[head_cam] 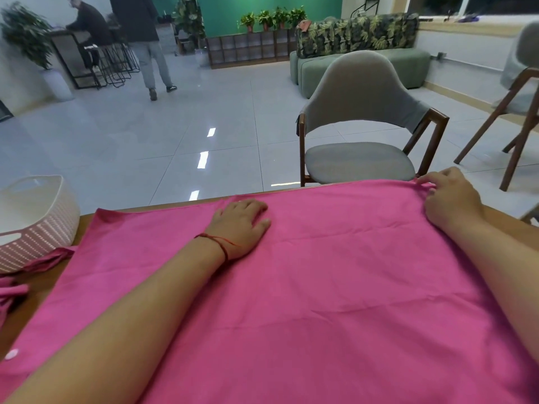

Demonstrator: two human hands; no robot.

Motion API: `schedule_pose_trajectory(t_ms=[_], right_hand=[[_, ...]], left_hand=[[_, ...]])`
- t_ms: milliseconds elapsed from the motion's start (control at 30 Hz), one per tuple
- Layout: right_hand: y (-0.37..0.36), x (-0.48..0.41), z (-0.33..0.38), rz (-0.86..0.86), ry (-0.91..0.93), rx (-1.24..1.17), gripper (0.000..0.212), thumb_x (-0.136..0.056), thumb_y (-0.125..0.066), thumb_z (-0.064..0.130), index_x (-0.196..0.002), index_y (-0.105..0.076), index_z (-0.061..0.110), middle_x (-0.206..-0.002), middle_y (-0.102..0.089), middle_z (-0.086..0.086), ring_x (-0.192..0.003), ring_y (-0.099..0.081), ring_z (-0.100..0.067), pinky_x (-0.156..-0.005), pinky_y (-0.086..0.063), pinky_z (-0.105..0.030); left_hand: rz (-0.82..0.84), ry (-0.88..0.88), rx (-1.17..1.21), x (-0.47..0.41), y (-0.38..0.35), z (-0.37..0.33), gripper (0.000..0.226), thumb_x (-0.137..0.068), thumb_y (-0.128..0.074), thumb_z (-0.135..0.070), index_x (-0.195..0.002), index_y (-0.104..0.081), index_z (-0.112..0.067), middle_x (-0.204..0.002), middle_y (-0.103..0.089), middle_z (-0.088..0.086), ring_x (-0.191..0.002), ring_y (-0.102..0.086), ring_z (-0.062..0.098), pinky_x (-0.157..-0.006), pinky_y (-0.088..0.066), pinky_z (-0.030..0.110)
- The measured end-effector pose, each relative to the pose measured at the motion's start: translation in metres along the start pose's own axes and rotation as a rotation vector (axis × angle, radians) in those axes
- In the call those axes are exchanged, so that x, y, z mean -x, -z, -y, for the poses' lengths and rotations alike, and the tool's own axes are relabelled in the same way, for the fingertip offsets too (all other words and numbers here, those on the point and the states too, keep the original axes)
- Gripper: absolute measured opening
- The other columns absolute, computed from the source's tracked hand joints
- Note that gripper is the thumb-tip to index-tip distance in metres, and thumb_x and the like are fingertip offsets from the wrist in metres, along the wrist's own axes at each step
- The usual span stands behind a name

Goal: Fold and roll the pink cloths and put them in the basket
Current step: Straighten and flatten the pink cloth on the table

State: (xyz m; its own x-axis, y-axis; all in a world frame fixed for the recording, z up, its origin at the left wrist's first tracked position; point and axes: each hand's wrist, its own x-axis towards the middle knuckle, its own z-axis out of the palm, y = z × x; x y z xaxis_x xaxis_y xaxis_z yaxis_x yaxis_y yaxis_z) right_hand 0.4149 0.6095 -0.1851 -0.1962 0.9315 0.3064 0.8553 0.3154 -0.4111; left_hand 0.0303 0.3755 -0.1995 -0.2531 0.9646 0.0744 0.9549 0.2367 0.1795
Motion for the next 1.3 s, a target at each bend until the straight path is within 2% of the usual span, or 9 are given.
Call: schedule_pose_trajectory(t_ms=[167,367,533,667,767,867,1000,1167,1300], right_hand=[[0.008,-0.019,-0.014,0.079,0.107,0.233,0.038,-0.096,-0.056,0.002,-0.121,-0.080,0.019,-0.116,-0.063,-0.012,-0.108,-0.058,-0.043,-0.094,-0.053,-0.051],[0.016,-0.014,0.010,0.128,0.068,0.680,0.044,-0.100,-0.042,0.016,-0.128,-0.068,0.038,-0.127,-0.064,-0.002,-0.123,-0.051,-0.035,-0.099,-0.044,-0.049],[0.009,0.005,0.085,0.270,0.202,0.507,0.040,-0.105,-0.043,0.029,-0.139,-0.061,0.039,-0.141,-0.061,0.001,-0.130,-0.056,-0.032,-0.103,-0.043,-0.050],[-0.015,0.043,0.156,0.399,0.378,0.262,0.046,-0.107,-0.043,0.032,-0.152,-0.055,0.032,-0.157,-0.052,0.000,-0.141,-0.051,-0.028,-0.114,-0.044,-0.045],[-0.039,0.071,0.201,0.467,0.467,0.153,0.044,-0.109,-0.041,0.041,-0.149,-0.057,0.034,-0.158,-0.051,0.003,-0.143,-0.048,-0.026,-0.116,-0.043,-0.046],[-0.063,0.094,0.237,0.496,0.494,0.153,0.050,-0.107,-0.037,0.057,-0.152,-0.050,0.041,-0.164,-0.043,0.007,-0.147,-0.042,-0.028,-0.118,-0.039,-0.052],[-0.079,0.112,0.247,0.511,0.454,0.186,0.070,-0.100,-0.024,0.078,-0.164,-0.023,0.050,-0.177,-0.013,0.015,-0.162,-0.016,-0.026,-0.126,-0.016,-0.061],[-0.083,0.110,0.247,0.541,0.472,0.233,0.079,-0.094,-0.016,0.088,-0.166,-0.006,0.054,-0.178,0.002,0.016,-0.164,-0.005,-0.025,-0.128,-0.008,-0.062],[-0.085,0.109,0.249,0.548,0.478,0.240,0.085,-0.089,-0.013,0.093,-0.165,-0.003,0.055,-0.177,0.006,0.016,-0.165,-0.001,-0.024,-0.129,-0.005,-0.063]], left_hand=[[0.071,0.034,-0.020,0.010,-0.002,-0.007,0.063,-0.103,-0.020,-0.069,-0.162,-0.020,-0.048,-0.173,-0.011,-0.016,-0.161,-0.008,0.016,-0.127,-0.006,0.060],[0.111,0.043,-0.047,0.012,0.000,-0.013,0.062,-0.104,-0.018,-0.067,-0.163,-0.011,-0.050,-0.174,-0.002,-0.015,-0.161,0.000,0.017,-0.127,0.001,0.062],[0.111,0.046,-0.035,0.017,0.012,-0.004,0.064,-0.104,-0.025,-0.067,-0.164,-0.020,-0.044,-0.173,-0.011,-0.015,-0.161,-0.007,0.015,-0.127,-0.007,0.060],[0.040,0.053,0.010,0.043,0.022,0.041,0.064,-0.101,-0.028,-0.066,-0.156,-0.040,-0.036,-0.166,-0.035,-0.011,-0.153,-0.033,0.019,-0.121,-0.032,0.052],[-0.024,0.085,0.055,0.067,0.032,0.088,0.053,-0.108,-0.033,-0.051,-0.152,-0.049,-0.028,-0.160,-0.047,-0.003,-0.145,-0.045,0.022,-0.121,-0.035,0.041],[0.031,0.181,-0.006,0.086,0.039,0.134,0.066,-0.103,-0.022,-0.065,-0.159,-0.038,-0.034,-0.168,-0.033,-0.007,-0.153,-0.034,0.022,-0.126,-0.026,0.045],[0.119,0.332,-0.013,0.104,0.043,0.167,0.072,-0.097,-0.018,-0.081,-0.162,-0.012,-0.052,-0.173,-0.002,-0.019,-0.161,-0.004,0.023,-0.126,-0.006,0.061],[0.126,0.395,-0.005,0.097,0.052,0.191,0.080,-0.090,-0.016,-0.089,-0.161,-0.007,-0.055,-0.173,0.002,-0.018,-0.161,0.003,0.023,-0.125,-0.001,0.064],[0.152,0.465,-0.004,0.081,0.058,0.204,0.068,-0.100,-0.015,-0.075,-0.163,-0.005,-0.051,-0.175,0.005,-0.012,-0.161,0.004,0.025,-0.126,0.000,0.063]])
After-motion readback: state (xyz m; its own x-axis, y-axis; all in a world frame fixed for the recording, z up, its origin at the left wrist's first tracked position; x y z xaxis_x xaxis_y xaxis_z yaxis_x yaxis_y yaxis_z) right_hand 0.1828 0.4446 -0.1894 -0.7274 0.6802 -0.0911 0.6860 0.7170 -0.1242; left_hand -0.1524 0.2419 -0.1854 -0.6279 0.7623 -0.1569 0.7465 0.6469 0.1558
